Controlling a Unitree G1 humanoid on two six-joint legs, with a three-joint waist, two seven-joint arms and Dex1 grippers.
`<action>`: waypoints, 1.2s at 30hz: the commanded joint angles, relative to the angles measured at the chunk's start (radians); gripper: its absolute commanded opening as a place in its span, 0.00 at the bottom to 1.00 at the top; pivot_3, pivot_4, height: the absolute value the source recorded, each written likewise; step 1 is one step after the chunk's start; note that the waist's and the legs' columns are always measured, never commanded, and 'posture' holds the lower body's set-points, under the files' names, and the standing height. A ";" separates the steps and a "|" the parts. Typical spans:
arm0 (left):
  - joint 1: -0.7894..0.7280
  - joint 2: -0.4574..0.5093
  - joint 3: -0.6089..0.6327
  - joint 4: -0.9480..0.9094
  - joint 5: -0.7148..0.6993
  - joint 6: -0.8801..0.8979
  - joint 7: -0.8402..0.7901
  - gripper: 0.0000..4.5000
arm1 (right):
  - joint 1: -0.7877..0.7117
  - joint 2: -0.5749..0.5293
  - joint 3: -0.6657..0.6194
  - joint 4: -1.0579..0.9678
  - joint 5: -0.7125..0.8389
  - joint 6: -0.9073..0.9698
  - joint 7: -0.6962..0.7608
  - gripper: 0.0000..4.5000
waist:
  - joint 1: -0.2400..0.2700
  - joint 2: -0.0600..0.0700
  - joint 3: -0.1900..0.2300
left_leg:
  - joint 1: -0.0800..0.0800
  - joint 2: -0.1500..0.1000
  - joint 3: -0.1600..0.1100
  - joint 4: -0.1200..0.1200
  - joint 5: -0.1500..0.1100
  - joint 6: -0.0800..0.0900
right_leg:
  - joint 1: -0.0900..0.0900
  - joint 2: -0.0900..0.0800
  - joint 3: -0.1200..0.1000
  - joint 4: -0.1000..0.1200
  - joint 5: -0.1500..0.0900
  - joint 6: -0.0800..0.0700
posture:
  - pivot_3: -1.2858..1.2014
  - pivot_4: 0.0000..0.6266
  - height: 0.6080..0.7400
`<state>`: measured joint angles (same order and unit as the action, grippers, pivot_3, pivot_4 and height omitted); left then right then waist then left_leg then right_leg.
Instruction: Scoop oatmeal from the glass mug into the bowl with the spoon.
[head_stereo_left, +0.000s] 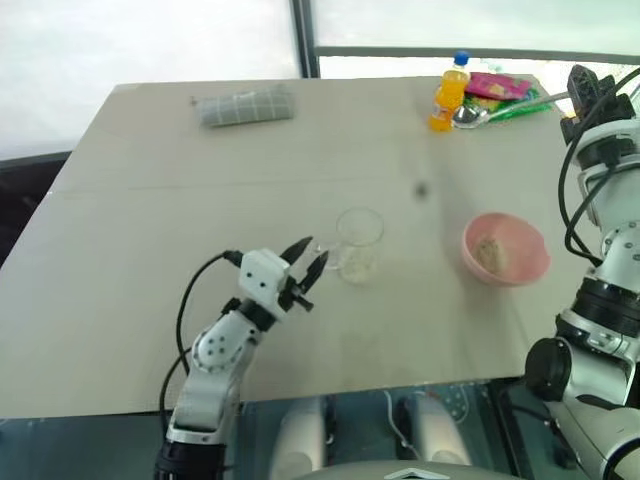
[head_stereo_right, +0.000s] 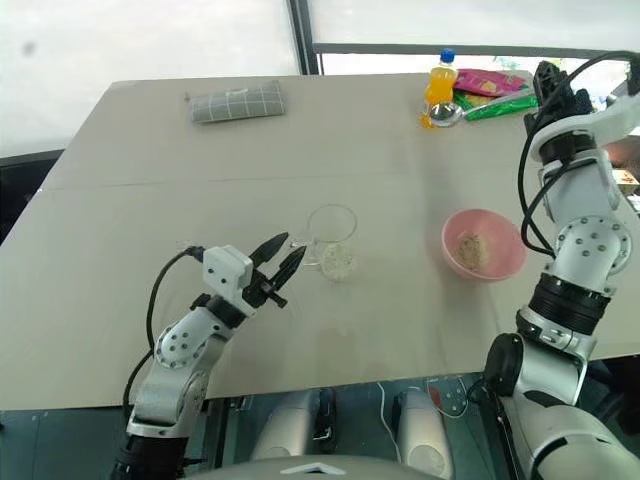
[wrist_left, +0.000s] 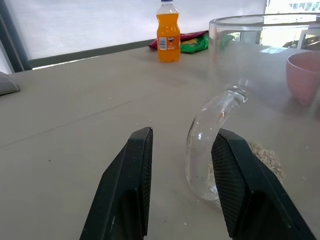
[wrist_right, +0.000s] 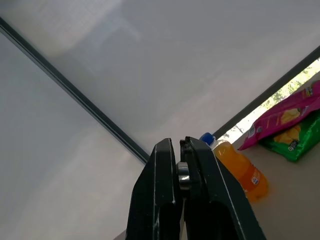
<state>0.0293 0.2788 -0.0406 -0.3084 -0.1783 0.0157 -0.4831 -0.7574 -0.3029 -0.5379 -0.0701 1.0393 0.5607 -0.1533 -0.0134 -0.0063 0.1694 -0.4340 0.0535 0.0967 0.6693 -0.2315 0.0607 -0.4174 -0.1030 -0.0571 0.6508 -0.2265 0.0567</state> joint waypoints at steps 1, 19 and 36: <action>-0.027 -0.007 -0.003 0.007 0.004 -0.016 0.009 0.40 | -0.003 -0.003 -0.009 -0.064 0.021 -0.020 -0.005 0.00 | 0.000 0.000 0.000 | 0.000 0.000 0.000 0.000 0.000 0.000 | 0.000 0.000 0.000 0.000 0.000 0.000 | 0.52 0.24 0.83; -0.056 -0.027 -0.008 0.036 0.011 -0.023 0.018 0.40 | 0.128 0.123 0.030 -0.220 0.158 0.001 -0.177 0.00 | 0.000 0.000 0.000 | 0.000 0.000 0.000 0.000 0.000 0.000 | 0.000 0.001 0.000 0.000 0.000 0.000 | 0.52 0.24 0.83; -0.108 -0.049 -0.020 0.091 0.035 -0.014 0.046 0.00 | 0.141 0.112 0.054 -0.233 0.182 -0.016 -0.206 0.00 | 0.000 0.001 0.000 | 0.000 0.000 0.000 -0.001 0.000 0.000 | 0.000 0.001 0.000 -0.001 0.000 0.000 | 0.52 0.24 0.83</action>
<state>-0.0653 0.2318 -0.0593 -0.2096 -0.1488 0.0139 -0.4493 -0.6131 -0.1775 -0.4841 -0.2430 1.1996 0.5611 -0.3606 -0.0133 -0.0058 0.1695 -0.4342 0.0539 0.0963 0.6687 -0.2315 0.0607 -0.4176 -0.1023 -0.0572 0.6500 -0.2265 0.0567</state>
